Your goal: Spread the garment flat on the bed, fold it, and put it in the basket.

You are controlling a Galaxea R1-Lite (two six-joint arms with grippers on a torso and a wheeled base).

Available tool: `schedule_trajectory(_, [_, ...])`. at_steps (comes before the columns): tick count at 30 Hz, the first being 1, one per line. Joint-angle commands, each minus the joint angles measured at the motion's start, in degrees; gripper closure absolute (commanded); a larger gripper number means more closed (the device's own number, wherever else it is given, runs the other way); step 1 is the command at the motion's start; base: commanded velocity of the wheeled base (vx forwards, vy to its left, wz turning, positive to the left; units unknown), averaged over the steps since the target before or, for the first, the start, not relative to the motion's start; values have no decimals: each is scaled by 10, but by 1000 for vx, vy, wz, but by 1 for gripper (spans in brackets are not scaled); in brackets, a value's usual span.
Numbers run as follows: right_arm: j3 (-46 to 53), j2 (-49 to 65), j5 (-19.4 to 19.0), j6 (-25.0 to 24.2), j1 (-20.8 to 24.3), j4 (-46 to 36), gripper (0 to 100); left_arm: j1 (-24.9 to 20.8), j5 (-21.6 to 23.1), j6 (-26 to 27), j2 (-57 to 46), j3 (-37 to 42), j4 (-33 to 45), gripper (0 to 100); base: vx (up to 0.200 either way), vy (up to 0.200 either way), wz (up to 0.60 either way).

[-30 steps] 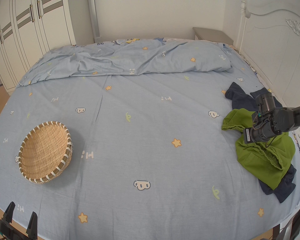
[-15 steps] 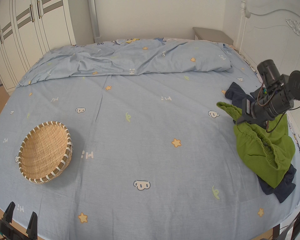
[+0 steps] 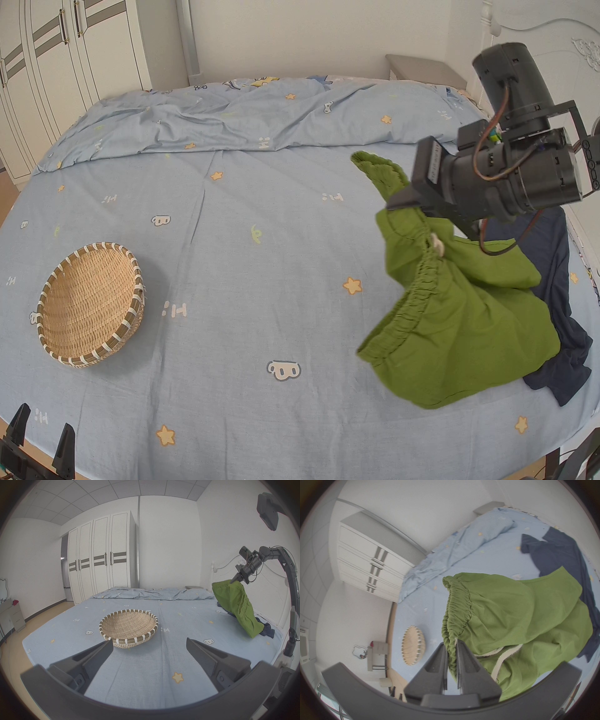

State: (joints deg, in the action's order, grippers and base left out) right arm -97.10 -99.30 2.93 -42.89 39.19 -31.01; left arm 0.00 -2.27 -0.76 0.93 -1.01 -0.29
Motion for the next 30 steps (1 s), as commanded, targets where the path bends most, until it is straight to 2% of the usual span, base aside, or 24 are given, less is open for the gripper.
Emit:
schedule_trajectory(1, [-5,-41,23,-33,81,48,100,0,0,0,-8,10,-1,0,0,0,0])
schedule_trajectory(3, [-10,-62,23,-38,108,72,100,0,0,0,-8,10,0,0,0,0,0])
schedule_trajectory(8, [-16,-123,23,-36,128,133,100,0,0,0,-8,10,-1,0,0,0,0])
schedule_trajectory(12, [-45,-174,27,-38,128,171,100,0,0,0,-8,10,0,0,0,0,0])
schedule_trajectory(21, [-77,-229,32,-33,128,172,100,1,0,0,-8,10,-1,0,0,0,0])
schedule_trajectory(22, [-78,-230,32,-32,128,172,0,0,0,0,-8,10,-1,0,0,0,0])
schedule_trajectory(30, [-88,-254,32,-4,124,172,0,0,0,0,-8,10,-1,0,0,0,0])
